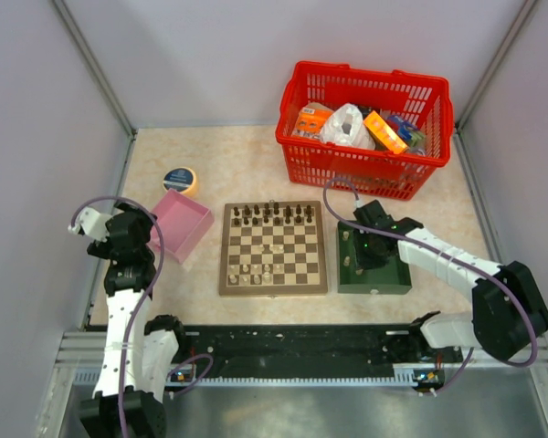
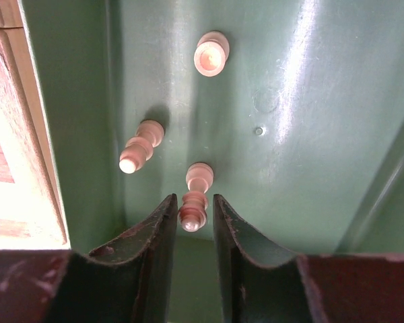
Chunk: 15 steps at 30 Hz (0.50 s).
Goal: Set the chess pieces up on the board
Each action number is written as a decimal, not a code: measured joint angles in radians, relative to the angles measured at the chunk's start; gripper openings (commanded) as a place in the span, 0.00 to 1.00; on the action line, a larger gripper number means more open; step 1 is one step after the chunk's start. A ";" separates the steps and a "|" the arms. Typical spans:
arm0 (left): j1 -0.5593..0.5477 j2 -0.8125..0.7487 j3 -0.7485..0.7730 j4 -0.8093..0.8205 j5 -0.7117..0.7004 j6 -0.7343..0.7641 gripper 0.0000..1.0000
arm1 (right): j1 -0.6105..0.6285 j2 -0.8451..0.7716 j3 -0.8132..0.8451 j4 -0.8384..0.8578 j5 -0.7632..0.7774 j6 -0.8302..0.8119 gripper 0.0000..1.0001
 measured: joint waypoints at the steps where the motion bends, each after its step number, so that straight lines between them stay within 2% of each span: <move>1: 0.000 0.000 0.000 0.001 0.000 0.000 0.99 | 0.000 0.000 0.000 0.000 0.002 0.000 0.22; 8: 0.000 0.000 0.000 0.001 0.002 0.000 0.99 | 0.006 -0.009 0.012 -0.023 0.021 0.000 0.19; 15: 0.000 0.000 0.000 0.001 0.002 0.000 0.99 | 0.018 -0.106 0.127 -0.109 0.059 -0.002 0.19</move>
